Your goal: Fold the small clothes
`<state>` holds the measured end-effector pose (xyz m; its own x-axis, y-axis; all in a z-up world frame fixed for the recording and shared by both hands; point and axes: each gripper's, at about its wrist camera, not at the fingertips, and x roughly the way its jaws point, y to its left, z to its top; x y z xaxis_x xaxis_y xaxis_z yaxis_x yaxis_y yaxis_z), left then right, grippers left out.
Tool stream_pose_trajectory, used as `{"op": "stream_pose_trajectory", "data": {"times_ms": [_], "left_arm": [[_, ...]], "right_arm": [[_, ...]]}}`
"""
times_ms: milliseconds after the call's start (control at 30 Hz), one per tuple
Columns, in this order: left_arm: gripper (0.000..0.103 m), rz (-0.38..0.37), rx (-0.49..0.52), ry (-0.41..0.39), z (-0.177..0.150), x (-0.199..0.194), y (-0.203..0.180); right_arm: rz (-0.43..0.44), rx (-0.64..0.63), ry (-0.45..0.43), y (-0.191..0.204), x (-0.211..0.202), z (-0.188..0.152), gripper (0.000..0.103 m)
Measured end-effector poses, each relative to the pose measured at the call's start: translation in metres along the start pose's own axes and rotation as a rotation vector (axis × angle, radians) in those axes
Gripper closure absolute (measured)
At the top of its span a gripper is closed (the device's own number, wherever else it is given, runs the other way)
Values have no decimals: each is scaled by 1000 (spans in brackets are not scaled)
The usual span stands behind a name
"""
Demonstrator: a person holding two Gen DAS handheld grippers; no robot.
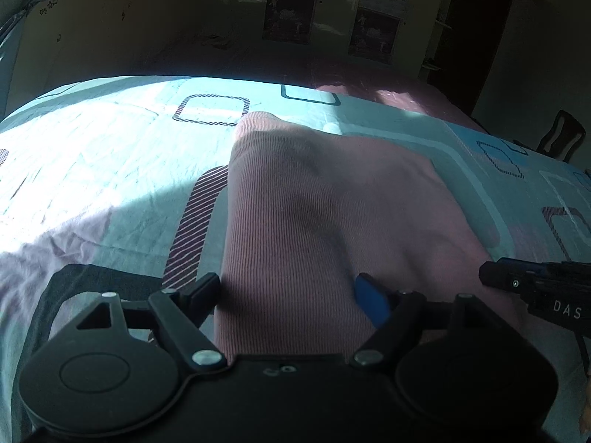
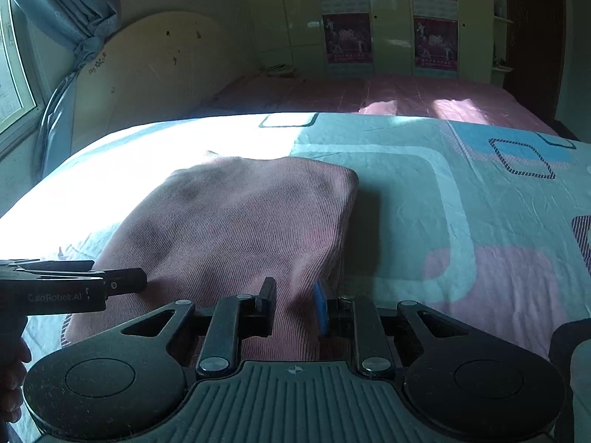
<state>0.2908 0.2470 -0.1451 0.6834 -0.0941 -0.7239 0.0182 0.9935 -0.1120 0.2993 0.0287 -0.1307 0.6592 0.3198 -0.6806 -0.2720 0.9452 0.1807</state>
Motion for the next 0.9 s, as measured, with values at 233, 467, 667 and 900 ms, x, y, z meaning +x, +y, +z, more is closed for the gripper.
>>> {"op": "stream_pose_trajectory", "data": {"times_ms": [233,467,667,900], "left_arm": [[20,-13,-29,45,-27,10,7],[19,-15,-4,32,-26,1,4],[9,1,5,-5,-26,-20,-2],[0,39,-9,25,-27,-33,-16]], "right_arm": [[-79,19,58,-5,18,-32,81],[1,237,36,-33,11,-41,82],[18,345,15,-45,-3,-48,82],[182,721,47,-92,7,-58,92]]}}
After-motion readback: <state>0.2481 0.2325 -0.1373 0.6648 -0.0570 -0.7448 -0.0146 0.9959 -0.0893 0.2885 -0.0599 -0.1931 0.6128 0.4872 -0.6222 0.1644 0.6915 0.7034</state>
